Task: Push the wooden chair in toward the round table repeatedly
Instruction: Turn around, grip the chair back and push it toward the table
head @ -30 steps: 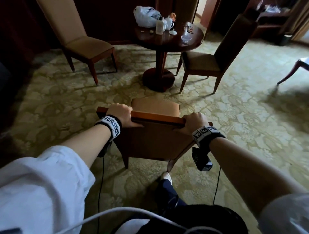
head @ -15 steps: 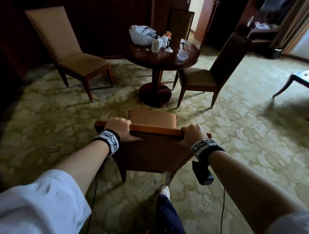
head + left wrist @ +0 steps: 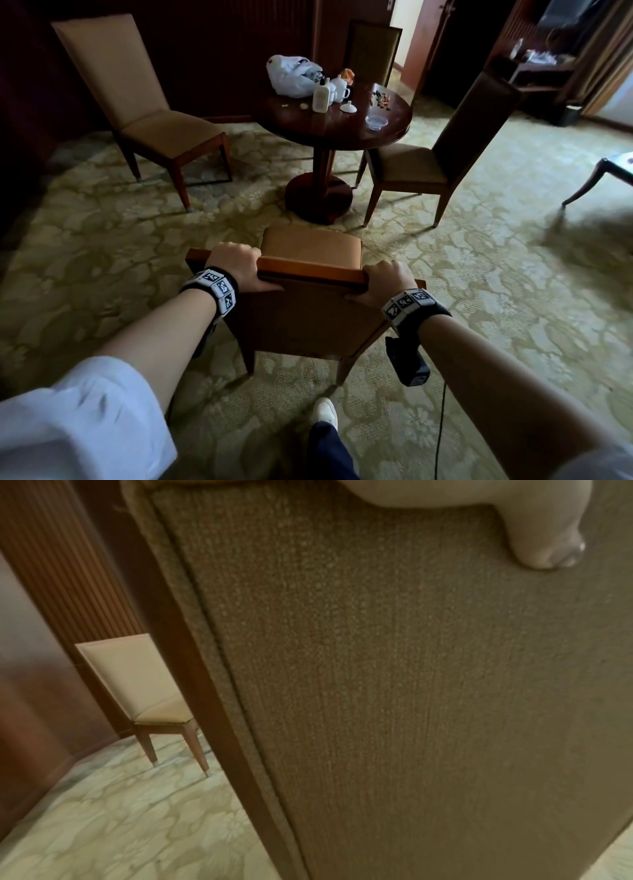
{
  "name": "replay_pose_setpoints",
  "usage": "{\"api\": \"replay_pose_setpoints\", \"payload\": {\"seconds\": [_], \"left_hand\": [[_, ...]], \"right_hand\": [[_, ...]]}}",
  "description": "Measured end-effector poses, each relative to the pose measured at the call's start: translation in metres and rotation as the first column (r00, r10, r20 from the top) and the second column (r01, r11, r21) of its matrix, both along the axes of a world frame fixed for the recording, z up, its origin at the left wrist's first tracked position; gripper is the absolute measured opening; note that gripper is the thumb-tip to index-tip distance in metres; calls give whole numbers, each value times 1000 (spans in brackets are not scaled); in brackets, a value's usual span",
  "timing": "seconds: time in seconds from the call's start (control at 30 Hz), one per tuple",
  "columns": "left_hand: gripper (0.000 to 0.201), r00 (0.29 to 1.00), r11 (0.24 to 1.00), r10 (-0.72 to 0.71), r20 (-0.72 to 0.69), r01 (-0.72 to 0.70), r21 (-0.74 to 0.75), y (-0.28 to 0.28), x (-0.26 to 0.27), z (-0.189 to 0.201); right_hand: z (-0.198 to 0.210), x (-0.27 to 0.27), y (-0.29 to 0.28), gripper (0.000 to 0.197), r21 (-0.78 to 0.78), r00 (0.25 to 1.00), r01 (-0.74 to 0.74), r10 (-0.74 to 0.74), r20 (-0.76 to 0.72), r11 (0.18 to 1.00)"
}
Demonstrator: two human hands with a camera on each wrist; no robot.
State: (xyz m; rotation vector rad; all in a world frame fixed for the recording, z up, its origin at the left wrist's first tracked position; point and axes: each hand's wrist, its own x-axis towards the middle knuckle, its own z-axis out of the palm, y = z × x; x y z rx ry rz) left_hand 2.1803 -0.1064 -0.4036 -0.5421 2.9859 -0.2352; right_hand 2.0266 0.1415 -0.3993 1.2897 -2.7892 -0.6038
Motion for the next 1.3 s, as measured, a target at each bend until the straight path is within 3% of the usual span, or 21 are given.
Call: {"api": "replay_pose_setpoints", "payload": {"seconds": [0.23, 0.7, 0.97, 1.3], "left_hand": [[94, 998, 998, 49, 47, -50, 32, 10, 9, -7], [80, 984, 982, 168, 63, -173, 76, 29, 14, 2], [78, 986, 985, 152, 67, -157, 73, 31, 16, 4], [81, 995, 992, 87, 49, -91, 86, 24, 19, 1]], "right_hand": [[-3, 14, 6, 65, -12, 997, 27, -26, 66, 1000], [-4, 17, 14, 68, -9, 995, 10, -9, 97, 1000], [-6, 19, 20, 68, -59, 997, -2, 6, 79, 998], [-5, 22, 18, 66, -13, 999, 6, -5, 38, 1000]]}}
